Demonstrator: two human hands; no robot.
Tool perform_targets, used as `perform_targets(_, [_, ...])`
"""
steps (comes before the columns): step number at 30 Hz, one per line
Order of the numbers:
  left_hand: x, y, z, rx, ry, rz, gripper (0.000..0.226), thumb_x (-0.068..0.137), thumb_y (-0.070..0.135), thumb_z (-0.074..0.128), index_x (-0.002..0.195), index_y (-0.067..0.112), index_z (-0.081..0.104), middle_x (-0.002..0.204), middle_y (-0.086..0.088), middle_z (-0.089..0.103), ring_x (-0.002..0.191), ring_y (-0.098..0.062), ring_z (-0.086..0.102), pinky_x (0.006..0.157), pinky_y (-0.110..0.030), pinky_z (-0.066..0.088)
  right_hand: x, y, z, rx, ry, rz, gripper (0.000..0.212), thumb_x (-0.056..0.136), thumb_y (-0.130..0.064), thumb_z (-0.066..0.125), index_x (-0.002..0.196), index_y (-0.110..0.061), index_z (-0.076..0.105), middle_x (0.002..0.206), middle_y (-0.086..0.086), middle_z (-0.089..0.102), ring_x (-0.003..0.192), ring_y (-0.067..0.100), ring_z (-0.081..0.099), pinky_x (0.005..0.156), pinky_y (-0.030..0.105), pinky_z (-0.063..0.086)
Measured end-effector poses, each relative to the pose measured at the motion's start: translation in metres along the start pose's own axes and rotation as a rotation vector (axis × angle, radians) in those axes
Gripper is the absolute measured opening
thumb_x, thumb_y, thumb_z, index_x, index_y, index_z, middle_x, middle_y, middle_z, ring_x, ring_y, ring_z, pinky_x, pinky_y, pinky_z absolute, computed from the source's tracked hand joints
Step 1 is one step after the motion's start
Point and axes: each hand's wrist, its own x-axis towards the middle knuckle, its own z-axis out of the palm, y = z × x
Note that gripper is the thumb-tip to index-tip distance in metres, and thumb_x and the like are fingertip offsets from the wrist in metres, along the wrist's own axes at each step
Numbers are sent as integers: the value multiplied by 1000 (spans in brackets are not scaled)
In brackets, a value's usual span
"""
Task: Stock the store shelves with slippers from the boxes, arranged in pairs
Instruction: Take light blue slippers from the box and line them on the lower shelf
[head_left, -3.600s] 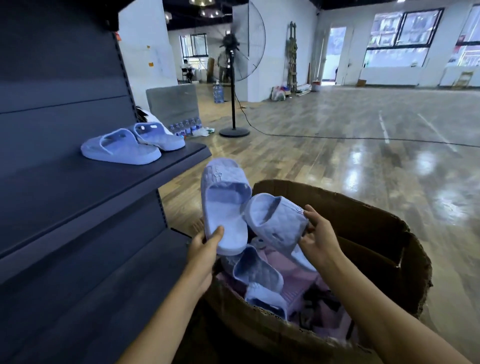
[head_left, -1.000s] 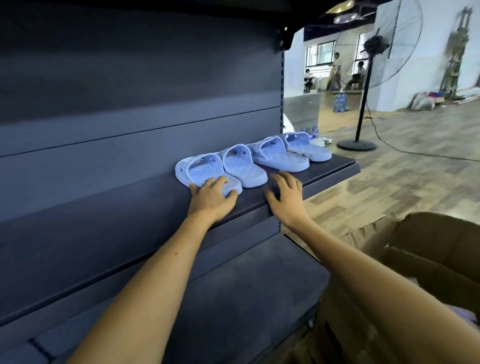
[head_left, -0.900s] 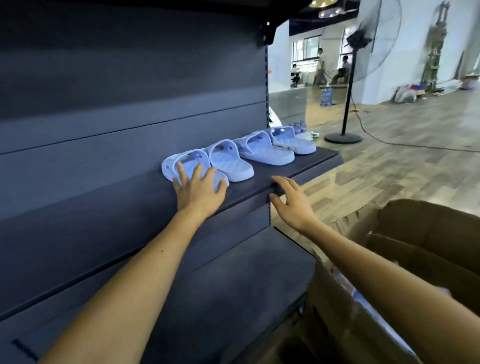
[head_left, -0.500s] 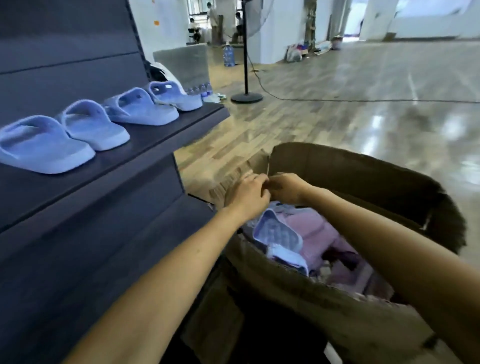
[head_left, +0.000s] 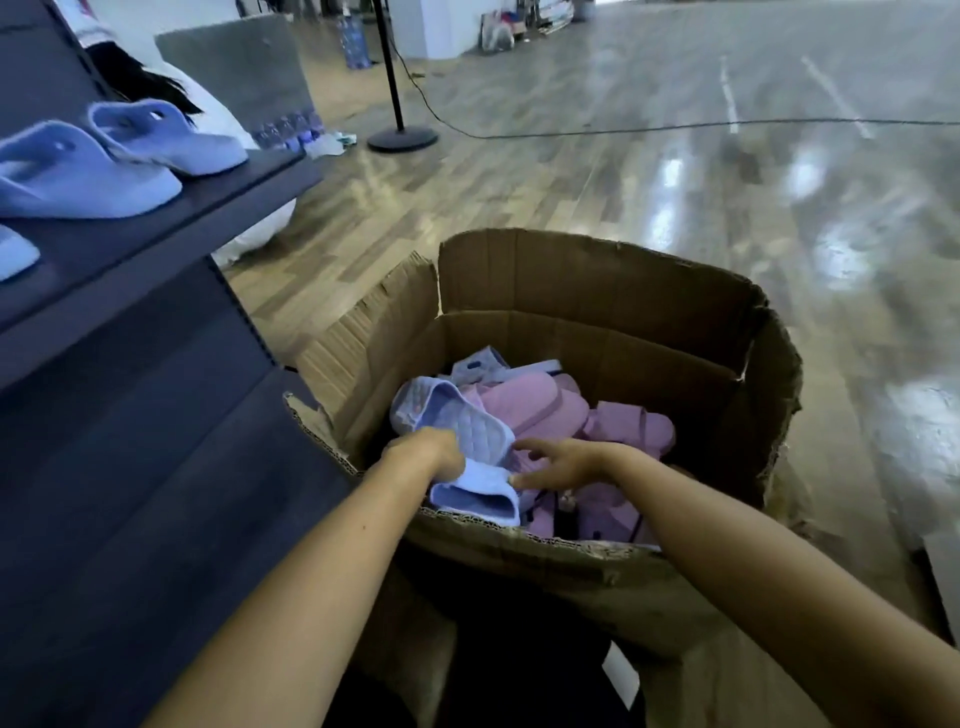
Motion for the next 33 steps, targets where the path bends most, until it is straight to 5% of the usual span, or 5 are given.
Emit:
perform_targets(10, [-17, 3, -4, -147, -210, 179, 79, 84, 57, 54, 147, 22, 22, 154, -3, 23, 138, -24, 30, 112, -38, 29, 11, -7, 1, 260, -108, -40, 49, 89, -22, 48, 137, -21, 40, 132, 4, 44, 114, 20, 49, 101, 32, 40])
perform_targets(15, [-24, -2, -6, -72, -255, 214, 94, 77, 60, 61, 149, 26, 12, 157, 3, 9, 143, -20, 17, 114, -34, 26, 38, -17, -7, -180, 438, -91, 53, 91, -29, 52, 139, -11, 36, 134, 15, 52, 120, 29, 51, 93, 31, 42])
perform_targets(19, [-28, 1, -3, -71, -85, 133, 65, 83, 29, 65, 139, 14, 35, 142, -9, 42, 125, -27, 45, 86, -29, 43, 46, -25, 6, 220, 310, -10, 73, 92, -38, 53, 146, -8, 14, 136, 17, 47, 111, 27, 54, 82, 34, 45])
perform_targets(27, [-35, 0, 1, 106, 99, -71, 32, 95, 14, 42, 124, 7, 51, 130, -12, 53, 120, -30, 51, 94, -35, 44, 39, -17, 39, 692, 406, 33, 25, 94, -10, 40, 85, -10, 63, 92, 13, 62, 67, 16, 51, 62, 28, 43])
perform_targets(33, [-34, -5, 0, 41, 235, -11, 32, 93, 8, 38, 118, 10, 56, 124, -15, 58, 116, -32, 53, 89, -38, 46, 37, -19, 9, 1093, 222, -125, 41, 93, -32, 53, 127, -33, 30, 106, 6, 56, 89, 23, 62, 80, 37, 52])
